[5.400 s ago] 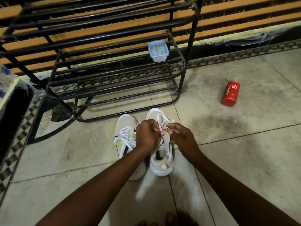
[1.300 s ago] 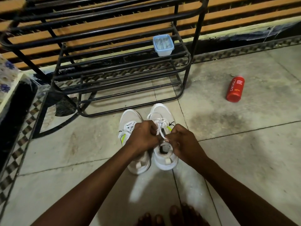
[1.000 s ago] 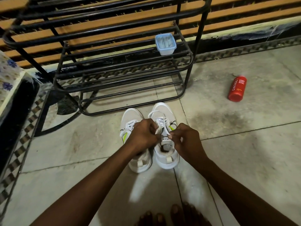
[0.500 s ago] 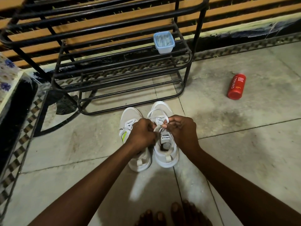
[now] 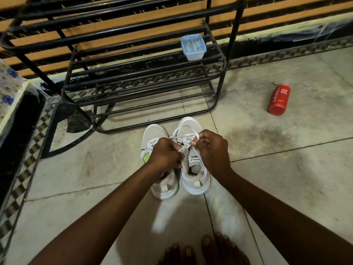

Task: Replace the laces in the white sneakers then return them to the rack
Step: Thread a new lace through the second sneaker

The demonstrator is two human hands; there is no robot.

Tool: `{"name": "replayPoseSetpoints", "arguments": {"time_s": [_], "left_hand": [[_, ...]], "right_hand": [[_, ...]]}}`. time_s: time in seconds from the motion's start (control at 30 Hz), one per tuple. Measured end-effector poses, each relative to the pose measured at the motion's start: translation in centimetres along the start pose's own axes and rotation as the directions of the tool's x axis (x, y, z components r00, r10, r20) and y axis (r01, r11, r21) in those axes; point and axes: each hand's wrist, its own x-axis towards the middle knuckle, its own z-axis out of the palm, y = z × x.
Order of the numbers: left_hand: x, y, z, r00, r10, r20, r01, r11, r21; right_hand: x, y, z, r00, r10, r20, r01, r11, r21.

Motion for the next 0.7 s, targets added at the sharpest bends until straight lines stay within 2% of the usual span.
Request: {"name": "replayPoseSetpoints", "arguments": {"time_s": [0.23, 0.5, 0.6, 0.7], "left_hand": [[0.35, -0.32, 0.09, 1.000, -0.004, 0.006, 0.004, 0.999, -0.043], [0.04, -0.61, 0.09, 1.000, 0.005, 0.009, -0.003, 0.993, -0.118], [0.02, -0.68, 0.16, 1.000, 0.011, -0.001, -0.011, 0.992, -0.125], [-0.02, -0.90, 0.34, 1.000, 0.023, -0.003, -0.024, 0.992, -0.126]], "right_hand": [[0.23, -0.24, 0.01, 1.000, 0.021, -0.008, -0.021, 1.000, -0.014], [0.17, -0.34, 0.21, 0.996, 0.059, 0.069, -0.061, 0.998, 0.023], [-0.17, -0.53, 0.51, 0.997, 0.009, 0.078, -0.004, 0.998, -0.062], [-0.22, -0.81, 0.43, 0.989, -0.139, 0.044, 0.145, 0.959, -0.242]]}}
